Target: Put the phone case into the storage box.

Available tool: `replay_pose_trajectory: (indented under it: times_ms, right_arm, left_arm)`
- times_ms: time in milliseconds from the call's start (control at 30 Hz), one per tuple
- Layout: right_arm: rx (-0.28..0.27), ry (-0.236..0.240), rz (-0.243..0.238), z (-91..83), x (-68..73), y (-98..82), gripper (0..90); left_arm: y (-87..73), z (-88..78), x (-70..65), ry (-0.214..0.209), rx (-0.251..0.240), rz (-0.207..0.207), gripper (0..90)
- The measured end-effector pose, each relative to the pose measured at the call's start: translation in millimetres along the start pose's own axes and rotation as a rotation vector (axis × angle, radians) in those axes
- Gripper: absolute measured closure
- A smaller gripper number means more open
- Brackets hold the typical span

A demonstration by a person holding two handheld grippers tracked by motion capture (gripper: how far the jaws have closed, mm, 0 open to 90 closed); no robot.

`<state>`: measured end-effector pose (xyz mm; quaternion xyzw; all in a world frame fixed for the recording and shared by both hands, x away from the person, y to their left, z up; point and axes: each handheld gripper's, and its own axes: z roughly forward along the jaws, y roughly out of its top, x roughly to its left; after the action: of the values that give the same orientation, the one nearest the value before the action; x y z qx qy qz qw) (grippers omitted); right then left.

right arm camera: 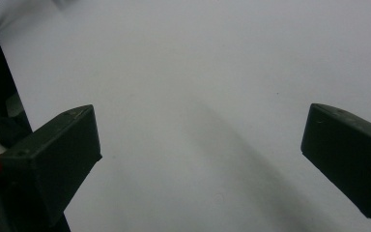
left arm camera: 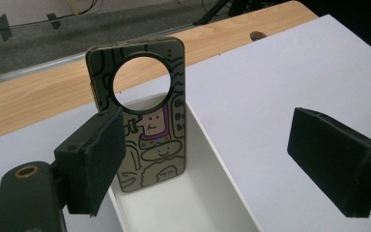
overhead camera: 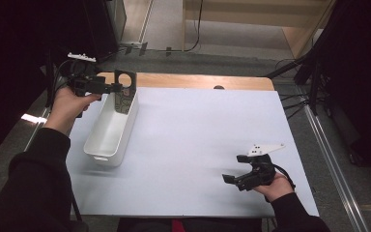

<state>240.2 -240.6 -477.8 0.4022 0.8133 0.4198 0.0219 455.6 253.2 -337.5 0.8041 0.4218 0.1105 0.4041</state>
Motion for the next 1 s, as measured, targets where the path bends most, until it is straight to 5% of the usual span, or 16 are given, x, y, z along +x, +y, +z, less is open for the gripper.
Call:
replay_pose_trajectory:
  times_ms: [1000]
  right_arm:
    - [0.0, 0.016, -0.004, 2.5, -0.7, 5.2, 0.0]
  left_arm:
    - [-21.1, -19.1, -50.2, -0.113, -0.06, 0.105, 13.2]
